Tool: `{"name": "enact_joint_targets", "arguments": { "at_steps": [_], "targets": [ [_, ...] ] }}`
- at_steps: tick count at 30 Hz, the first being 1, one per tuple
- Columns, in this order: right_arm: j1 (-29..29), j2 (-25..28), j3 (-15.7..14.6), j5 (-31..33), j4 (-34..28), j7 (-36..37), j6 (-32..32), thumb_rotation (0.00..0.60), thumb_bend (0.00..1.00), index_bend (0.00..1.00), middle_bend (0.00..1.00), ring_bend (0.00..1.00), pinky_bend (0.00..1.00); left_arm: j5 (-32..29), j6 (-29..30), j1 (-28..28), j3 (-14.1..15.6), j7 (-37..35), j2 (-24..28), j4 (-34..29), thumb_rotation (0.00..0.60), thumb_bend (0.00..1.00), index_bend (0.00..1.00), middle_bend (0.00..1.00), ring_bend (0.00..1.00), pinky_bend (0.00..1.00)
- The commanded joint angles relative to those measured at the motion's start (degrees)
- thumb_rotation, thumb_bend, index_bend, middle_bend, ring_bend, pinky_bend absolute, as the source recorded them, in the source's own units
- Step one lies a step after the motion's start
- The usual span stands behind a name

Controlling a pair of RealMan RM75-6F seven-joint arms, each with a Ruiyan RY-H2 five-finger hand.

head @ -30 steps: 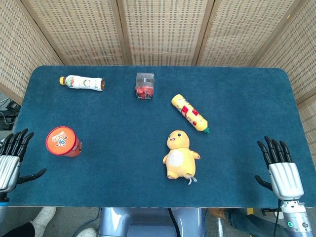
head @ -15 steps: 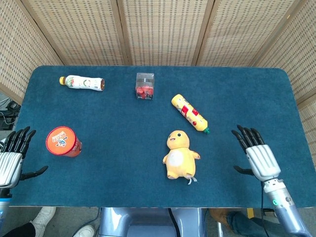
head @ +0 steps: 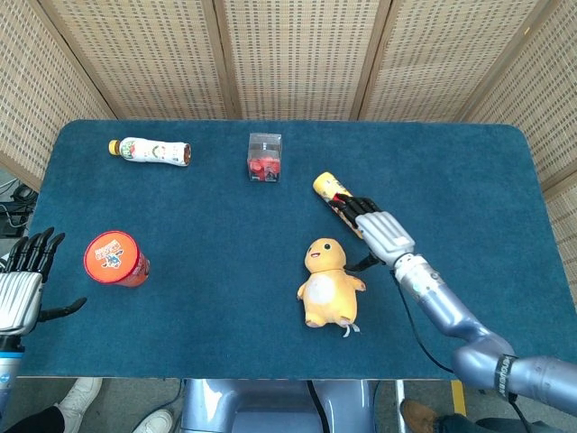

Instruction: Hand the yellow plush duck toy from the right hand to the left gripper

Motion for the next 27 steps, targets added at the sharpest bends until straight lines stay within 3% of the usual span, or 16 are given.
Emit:
{"name": "enact_joint_targets", "arguments": {
  "at_steps": [1, 9, 16, 20, 24, 27],
  "targets": [
    [5.60, -5.46, -1.34, 7.94, 5.49, -4.72, -4.02, 0.600, 0.11, 0.00, 0.12, 0.06, 0.18, -0.42, -0.35, -0.16, -0.15, 0.38, -0.20, 0.16, 0.600, 0.00, 0.00, 0.00, 0.00, 0.00],
    [13.01, -9.63, -5.50, 20.51, 9.68, -10.68, -5.82, 0.600, 0.16, 0.05, 0.14, 0.11, 0.27, -1.38, -1.44, -0.61, -0.28, 1.42, -0.80, 0.65, 0.600, 0.00, 0.00, 0.00, 0.00, 0.00],
    [18.93, -10.14, -11.09, 32.22, 11.12, -17.12, -4.39, 0.600, 0.17, 0.08, 0.12, 0.10, 0.28, -1.74, -1.84, -0.75, -0.30, 1.58, -0.95, 0.77, 0.600, 0.00, 0.00, 0.00, 0.00, 0.00],
    [21.32, -9.80, -14.08, 36.68, 10.87, -20.55, -3.59, 0.600, 0.18, 0.16, 0.14, 0.10, 0.28, -1.63, -1.97, -0.85, -0.24, 1.45, -0.93, 0.72, 0.600, 0.00, 0.00, 0.00, 0.00, 0.00],
    [24.57, -9.33, -17.50, 42.78, 10.05, -23.92, -3.98, 0.600, 0.27, 0.34, 0.28, 0.22, 0.29, -1.46, -2.02, -0.90, -0.15, 1.27, -0.91, 0.73, 0.600, 0.00, 0.00, 0.00, 0.00, 0.00],
    [26.03, -9.23, -18.94, 44.68, 9.63, -25.35, -3.69, 0.600, 0.43, 0.51, 0.46, 0.42, 0.44, -1.39, -2.04, -0.92, -0.09, 1.13, -0.88, 0.70, 0.600, 0.00, 0.00, 0.00, 0.00, 0.00]
  ]
}}
